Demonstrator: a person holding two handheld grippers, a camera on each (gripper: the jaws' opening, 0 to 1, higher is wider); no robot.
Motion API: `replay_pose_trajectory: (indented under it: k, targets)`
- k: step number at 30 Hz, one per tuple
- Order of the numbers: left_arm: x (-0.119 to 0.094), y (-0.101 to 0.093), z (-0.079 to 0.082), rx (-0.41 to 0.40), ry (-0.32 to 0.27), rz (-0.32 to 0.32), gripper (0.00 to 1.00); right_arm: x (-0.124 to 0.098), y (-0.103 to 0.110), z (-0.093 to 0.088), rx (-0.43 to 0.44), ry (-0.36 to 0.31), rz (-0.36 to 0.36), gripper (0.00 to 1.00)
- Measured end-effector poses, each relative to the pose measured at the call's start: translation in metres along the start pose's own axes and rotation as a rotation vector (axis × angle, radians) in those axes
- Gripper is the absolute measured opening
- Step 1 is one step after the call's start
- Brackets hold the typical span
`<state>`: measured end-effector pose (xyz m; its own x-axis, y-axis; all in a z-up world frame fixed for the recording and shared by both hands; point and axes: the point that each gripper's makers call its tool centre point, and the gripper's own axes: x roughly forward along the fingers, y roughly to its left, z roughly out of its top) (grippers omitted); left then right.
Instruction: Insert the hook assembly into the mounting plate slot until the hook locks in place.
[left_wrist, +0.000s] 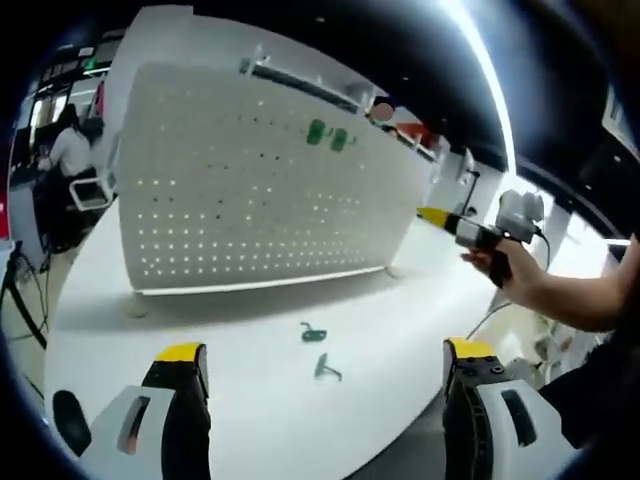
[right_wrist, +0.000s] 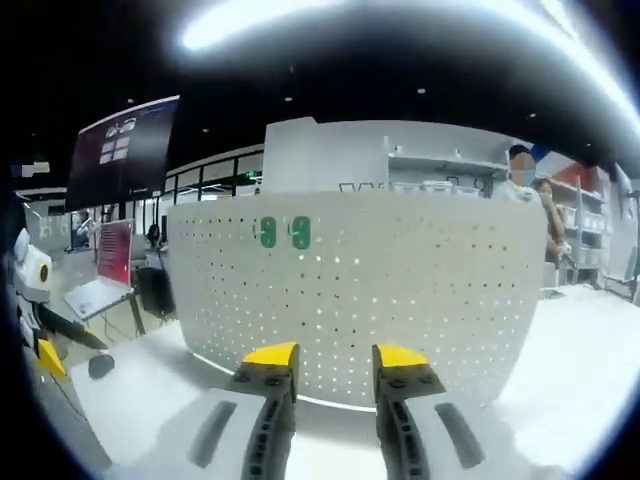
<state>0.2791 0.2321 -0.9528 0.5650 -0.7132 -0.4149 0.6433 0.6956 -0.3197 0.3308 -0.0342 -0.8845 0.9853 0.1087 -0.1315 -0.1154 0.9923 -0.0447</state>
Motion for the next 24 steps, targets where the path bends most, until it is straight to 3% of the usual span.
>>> replay_pose_trajectory:
  k: [13, 17, 24]
  targets:
    - [-0.001, -0.002, -0.029, 0.016, 0.087, 0.018, 0.99, -0.041, 0.039, -0.06, -0.045, 0.138, 0.08, 0.25]
    - [-0.004, -0.007, -0.03, 0.037, 0.091, 0.017, 1.0, -0.053, 0.047, -0.065, -0.029, 0.14, 0.088, 0.25]
    - [-0.007, -0.01, -0.034, 0.057, 0.116, 0.016, 1.0, -0.068, 0.066, -0.086, -0.028, 0.2, 0.127, 0.25]
